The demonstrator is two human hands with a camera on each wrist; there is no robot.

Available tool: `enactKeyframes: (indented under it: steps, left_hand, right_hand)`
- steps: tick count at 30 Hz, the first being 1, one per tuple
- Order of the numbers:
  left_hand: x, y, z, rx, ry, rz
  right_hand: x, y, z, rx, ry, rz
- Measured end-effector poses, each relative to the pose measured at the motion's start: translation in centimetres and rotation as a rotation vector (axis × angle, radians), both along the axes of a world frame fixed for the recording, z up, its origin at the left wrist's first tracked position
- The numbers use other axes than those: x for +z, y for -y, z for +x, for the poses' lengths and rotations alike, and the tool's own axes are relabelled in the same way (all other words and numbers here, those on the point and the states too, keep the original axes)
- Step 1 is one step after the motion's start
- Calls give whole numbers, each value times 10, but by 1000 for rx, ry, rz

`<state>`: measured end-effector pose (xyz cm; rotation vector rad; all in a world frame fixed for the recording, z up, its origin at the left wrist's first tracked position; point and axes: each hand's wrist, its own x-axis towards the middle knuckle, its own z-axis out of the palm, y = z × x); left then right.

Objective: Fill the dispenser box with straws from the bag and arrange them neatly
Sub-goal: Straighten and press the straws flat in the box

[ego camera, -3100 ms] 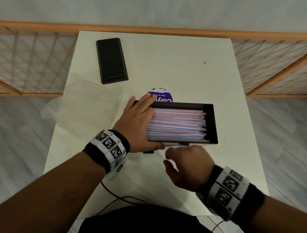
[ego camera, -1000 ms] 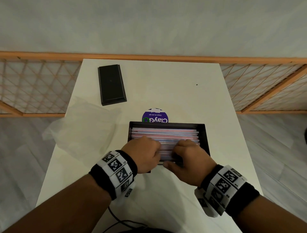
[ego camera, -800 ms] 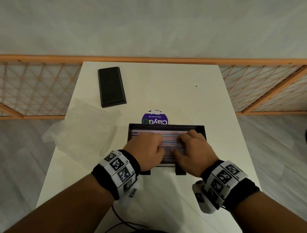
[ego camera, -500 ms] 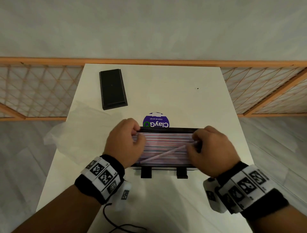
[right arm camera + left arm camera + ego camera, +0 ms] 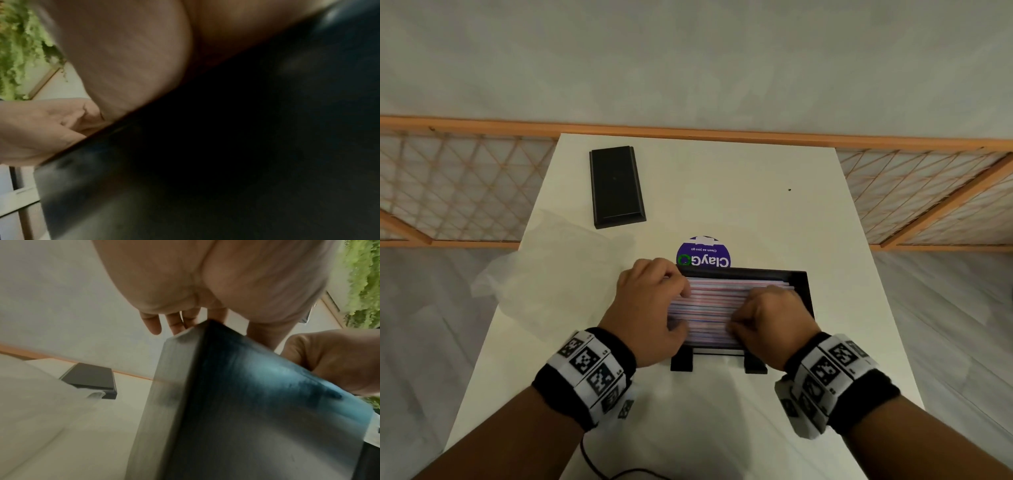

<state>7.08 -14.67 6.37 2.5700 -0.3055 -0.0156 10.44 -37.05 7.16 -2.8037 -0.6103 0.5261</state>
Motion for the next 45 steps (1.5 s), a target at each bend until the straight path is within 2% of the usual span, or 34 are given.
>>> enactKeyframes:
  steps: [2, 4, 6, 8, 12, 15, 18, 20, 22, 24, 26, 28, 30, 32, 34, 40, 42, 45]
  left_hand:
    - [-3, -4, 1, 27, 18, -81]
    - [-6, -8, 3, 127, 50, -192]
    - [-8, -9, 4, 263, 37, -301]
    - [-7, -7, 5, 394, -56, -443]
    - [-4, 8, 6, 561, -325, -730]
    - [-6, 18, 5, 509, -375, -723]
    - [-14, 20, 2, 462, -355, -661]
    - [-15, 18, 2, 434, -327, -637]
    - [-12, 17, 1, 426, -340, -630]
    - [-9, 19, 0, 442, -362, -627]
    - [-10, 18, -2, 467, -339, -624]
    - [-14, 18, -3, 516, -313, -661]
    - [-19, 19, -2, 580, -342, -717]
    - [-21, 19, 2, 616, -383, -722]
    - [-19, 16, 7, 668, -399, -792]
    - [14, 19, 15, 746, -480, -1173]
    - [18, 14, 19, 787, -507, -1232]
    - [26, 3, 25, 758, -553, -1239]
  right_hand:
    - [-3, -7, -2, -3, -58, 70]
    - [-5, -12, -5, -11, -82, 115]
    - [-9, -14, -7, -34, -18, 157]
    - [-15, -14, -8, -66, 46, 178]
    - [-18, -25, -9, -8, 14, 228]
    - [-16, -26, -11, -26, 74, 254]
    - [-19, -26, -12, 62, 73, 211]
    - [-16, -21, -16, 49, 165, 313]
    - [-5, -7, -16, -75, 326, 435]
    - [8, 18, -13, -278, 427, 424]
    - [13, 45, -10, -558, 348, 304]
    - [9, 58, -9, -740, 94, 206]
    - [-2, 56, -11, -734, -76, 213]
    - [-6, 51, -10, -709, -83, 226]
    - [12, 47, -3, -680, -15, 225]
    - [103, 36, 19, -559, 335, 347]
    - [109, 21, 21, -478, 374, 296]
    - [101, 18, 28, -494, 344, 310]
